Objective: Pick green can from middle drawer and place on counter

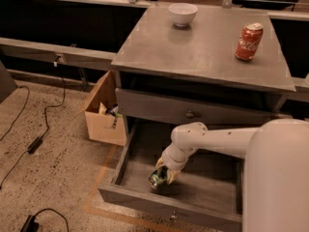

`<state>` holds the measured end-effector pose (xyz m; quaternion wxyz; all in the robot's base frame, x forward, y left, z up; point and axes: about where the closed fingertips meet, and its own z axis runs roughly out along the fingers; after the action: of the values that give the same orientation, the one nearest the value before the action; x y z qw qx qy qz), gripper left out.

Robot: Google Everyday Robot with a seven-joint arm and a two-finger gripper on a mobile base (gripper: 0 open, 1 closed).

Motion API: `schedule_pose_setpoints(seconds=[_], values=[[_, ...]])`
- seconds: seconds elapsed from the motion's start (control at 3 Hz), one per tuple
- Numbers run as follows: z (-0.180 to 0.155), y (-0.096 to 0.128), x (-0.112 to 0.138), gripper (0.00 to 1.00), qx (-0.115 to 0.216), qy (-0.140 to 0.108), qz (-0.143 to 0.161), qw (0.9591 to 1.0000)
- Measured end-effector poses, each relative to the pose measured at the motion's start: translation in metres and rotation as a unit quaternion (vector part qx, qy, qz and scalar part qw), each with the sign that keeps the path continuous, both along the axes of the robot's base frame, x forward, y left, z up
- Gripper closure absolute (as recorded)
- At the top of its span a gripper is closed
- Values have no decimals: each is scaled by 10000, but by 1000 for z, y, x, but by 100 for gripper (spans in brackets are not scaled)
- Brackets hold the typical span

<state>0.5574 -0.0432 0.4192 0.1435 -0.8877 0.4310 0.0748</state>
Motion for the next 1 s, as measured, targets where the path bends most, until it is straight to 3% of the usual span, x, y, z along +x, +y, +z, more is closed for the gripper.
schedule_pose_setpoints(seconds=[0.67, 1.0], values=[[98, -27, -22, 100, 590, -250, -414, 9971], [168, -37, -26, 100, 912, -574, -413, 9933]])
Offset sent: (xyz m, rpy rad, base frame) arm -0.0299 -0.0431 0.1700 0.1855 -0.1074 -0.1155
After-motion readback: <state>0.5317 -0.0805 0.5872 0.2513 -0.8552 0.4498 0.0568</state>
